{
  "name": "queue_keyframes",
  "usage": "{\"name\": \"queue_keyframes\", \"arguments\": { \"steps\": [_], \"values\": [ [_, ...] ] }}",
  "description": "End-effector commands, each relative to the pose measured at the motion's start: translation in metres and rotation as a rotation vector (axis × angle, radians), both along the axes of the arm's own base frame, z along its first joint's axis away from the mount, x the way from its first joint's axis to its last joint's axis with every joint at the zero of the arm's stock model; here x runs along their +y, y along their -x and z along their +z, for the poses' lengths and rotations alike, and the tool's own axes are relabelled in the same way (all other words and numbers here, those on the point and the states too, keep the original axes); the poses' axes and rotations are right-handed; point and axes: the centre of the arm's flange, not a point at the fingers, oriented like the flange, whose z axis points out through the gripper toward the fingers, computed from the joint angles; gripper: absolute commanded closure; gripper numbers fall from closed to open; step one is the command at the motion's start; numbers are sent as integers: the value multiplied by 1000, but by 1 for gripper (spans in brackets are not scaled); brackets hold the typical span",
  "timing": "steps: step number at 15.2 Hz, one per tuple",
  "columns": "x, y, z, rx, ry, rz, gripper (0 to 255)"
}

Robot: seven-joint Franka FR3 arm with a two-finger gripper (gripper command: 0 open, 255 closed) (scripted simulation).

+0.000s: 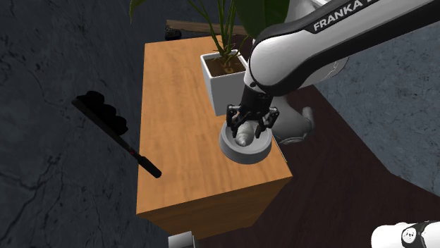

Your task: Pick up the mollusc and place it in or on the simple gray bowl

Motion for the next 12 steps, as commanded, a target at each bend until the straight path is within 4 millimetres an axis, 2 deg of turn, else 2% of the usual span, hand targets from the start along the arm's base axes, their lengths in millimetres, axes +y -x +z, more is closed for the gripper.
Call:
{"name": "queue_keyframes", "arguments": {
  "steps": [1,6,12],
  "values": [
    [-1,1,-2,4,1,-3,255],
    [-2,1,-2,4,1,-2,255],
    [-2,1,29,4,1,-2,255]
  ]
}}
